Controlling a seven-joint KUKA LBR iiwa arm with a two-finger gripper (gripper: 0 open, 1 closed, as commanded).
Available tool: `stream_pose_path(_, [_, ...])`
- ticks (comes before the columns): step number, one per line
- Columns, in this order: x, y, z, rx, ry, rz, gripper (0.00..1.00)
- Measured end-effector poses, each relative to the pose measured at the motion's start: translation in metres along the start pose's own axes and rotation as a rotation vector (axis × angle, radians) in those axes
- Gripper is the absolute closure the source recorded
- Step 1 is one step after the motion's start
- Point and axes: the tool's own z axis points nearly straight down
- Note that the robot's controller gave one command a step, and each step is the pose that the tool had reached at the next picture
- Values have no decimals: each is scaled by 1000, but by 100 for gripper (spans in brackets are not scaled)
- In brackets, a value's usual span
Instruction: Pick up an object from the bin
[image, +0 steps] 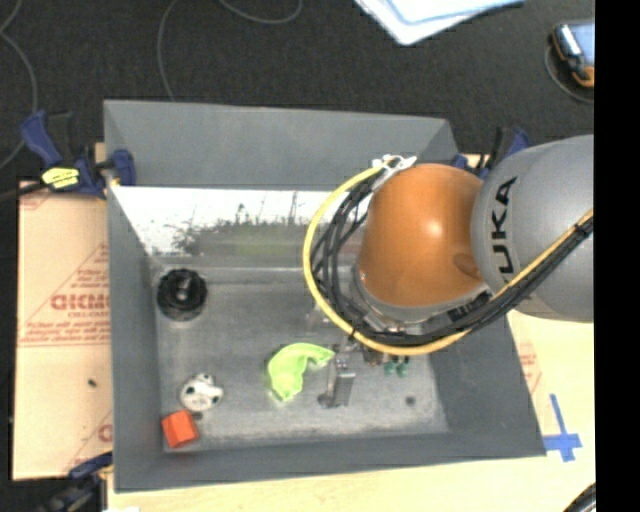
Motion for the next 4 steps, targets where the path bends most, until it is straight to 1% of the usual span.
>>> stream_pose_path(1, [-6,9,72,1,-1,-85,0])
stream_pose_path(2, [-3,-1,133,-1,2,-21,0])
stream_pose_path(3, [-25,-24,139,0,-6,-276,100])
stream_pose_path(4, [-25,-24,139,0,-5,-275,100])
